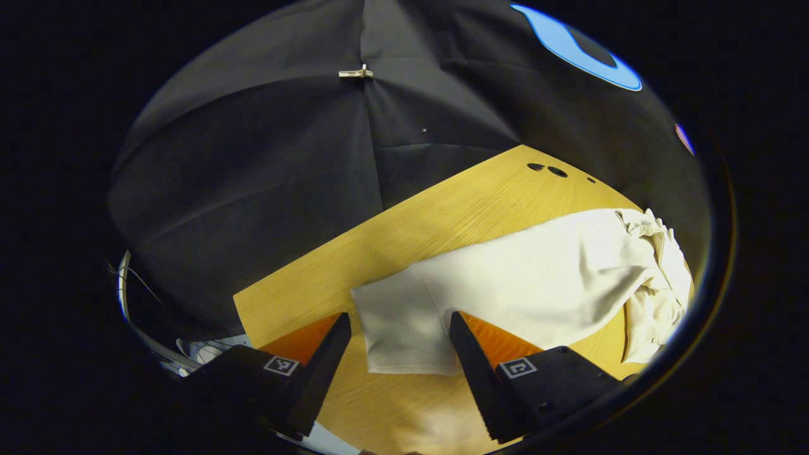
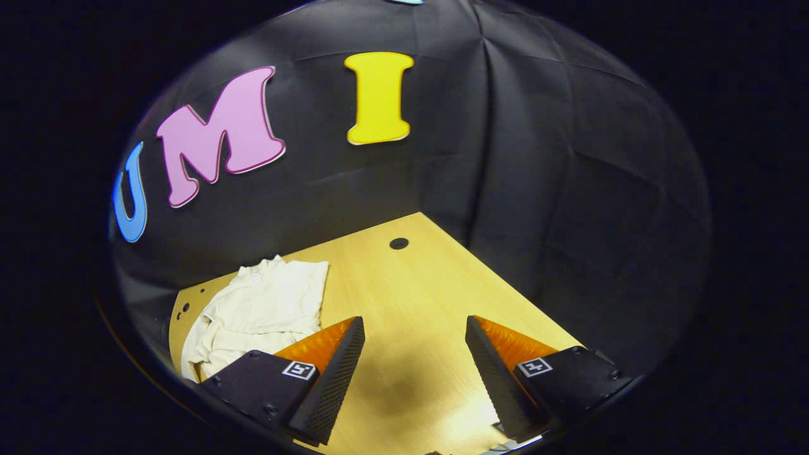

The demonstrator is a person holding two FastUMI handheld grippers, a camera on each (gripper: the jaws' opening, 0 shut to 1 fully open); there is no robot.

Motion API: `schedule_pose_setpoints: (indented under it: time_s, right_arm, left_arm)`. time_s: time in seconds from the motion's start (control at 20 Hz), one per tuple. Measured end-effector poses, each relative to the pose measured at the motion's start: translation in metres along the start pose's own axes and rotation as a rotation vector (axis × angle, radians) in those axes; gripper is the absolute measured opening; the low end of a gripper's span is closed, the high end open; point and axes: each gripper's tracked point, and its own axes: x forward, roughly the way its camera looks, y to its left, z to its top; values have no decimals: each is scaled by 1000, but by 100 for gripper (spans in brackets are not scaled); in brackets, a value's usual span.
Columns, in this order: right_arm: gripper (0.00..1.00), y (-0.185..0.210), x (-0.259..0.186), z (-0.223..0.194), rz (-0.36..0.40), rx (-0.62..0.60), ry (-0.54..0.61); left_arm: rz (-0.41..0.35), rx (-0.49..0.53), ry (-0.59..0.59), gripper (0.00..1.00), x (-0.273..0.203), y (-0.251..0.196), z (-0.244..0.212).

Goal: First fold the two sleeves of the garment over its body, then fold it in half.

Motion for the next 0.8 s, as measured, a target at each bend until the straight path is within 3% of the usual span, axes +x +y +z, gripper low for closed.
schedule_pose_setpoints:
  time_s: [0.2, 0.45, 0.6, 0.8]
  right_arm:
    - [98, -20, -13, -3, -24, 19, -10]
    - [98, -24, -17, -17, 4, -46, 13]
    - [98, -13, -19, -25, 37, -98, 23]
    - [98, 5, -14, -35, 79, -95, 42]
  left_arm:
    - [3, 3, 10, 86, 0, -9, -1]
    - [-25, 59, -15, 29, 1, -31, 2]
    - [-39, 74, -13, 9, 1, -38, 5]
    - [-76, 40, 31, 6, 1, -40, 13]
